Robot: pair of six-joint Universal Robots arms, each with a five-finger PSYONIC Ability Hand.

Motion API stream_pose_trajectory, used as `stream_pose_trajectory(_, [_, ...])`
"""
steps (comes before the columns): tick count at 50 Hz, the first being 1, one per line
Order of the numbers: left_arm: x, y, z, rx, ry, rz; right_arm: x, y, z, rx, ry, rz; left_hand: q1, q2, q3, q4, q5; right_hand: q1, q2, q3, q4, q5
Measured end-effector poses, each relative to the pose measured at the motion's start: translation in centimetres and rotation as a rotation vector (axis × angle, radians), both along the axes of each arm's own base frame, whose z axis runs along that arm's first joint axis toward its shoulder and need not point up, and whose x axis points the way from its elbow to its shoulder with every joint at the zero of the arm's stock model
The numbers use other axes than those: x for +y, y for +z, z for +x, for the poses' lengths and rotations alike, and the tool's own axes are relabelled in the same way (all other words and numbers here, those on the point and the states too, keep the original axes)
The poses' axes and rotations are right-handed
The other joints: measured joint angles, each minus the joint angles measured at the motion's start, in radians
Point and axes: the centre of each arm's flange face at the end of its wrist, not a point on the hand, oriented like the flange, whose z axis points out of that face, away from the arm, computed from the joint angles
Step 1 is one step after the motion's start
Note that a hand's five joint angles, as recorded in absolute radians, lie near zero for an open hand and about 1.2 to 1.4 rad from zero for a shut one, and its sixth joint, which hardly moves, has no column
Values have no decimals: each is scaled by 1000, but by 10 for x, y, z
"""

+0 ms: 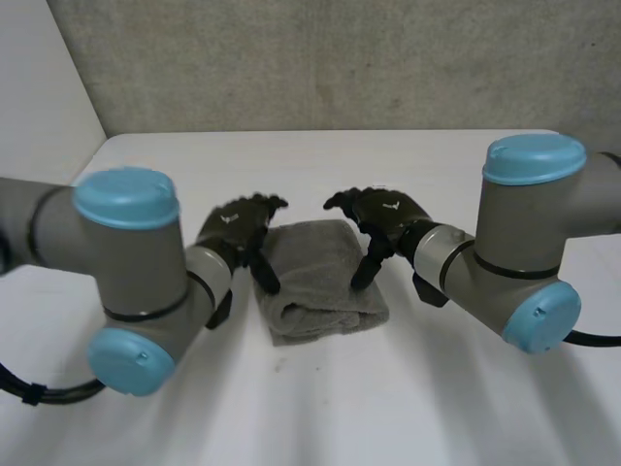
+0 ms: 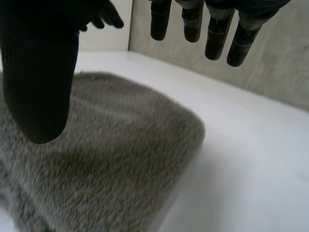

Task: Fold the towel.

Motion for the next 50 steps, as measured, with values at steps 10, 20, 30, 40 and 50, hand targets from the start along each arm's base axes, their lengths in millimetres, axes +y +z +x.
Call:
stream_pose_trajectory(10, [10, -38, 1, -80, 46, 79, -11, -35, 1, 55, 10, 71, -1, -2, -2, -2, 0, 0, 0, 0, 0, 0])
stream_pose_trajectory(20, [10, -46, 3, -102, 60, 88, -16, -53, 2, 119, 25, 45, -3, -3, -3, -2, 0, -1, 0, 0, 0, -3])
stream_pose_trajectory(30, [0, 28, 2, 11, 70, -82, -23, 36, -9, 14, -31, -205, -3, -9, -8, -6, 0, -1, 0, 0, 0, -3])
stream_pose_trajectory(40, [10, 141, 40, 149, 145, -332, -13, 137, -60, -99, -322, -497, -3, -13, -13, -10, 0, -1, -3, -4, 0, -3])
stream_pose_trajectory(50, [31, 176, 78, 175, 208, -433, 10, 138, -84, -53, -411, -473, -3, -14, -13, -10, 0, -1, -3, -4, 0, -3])
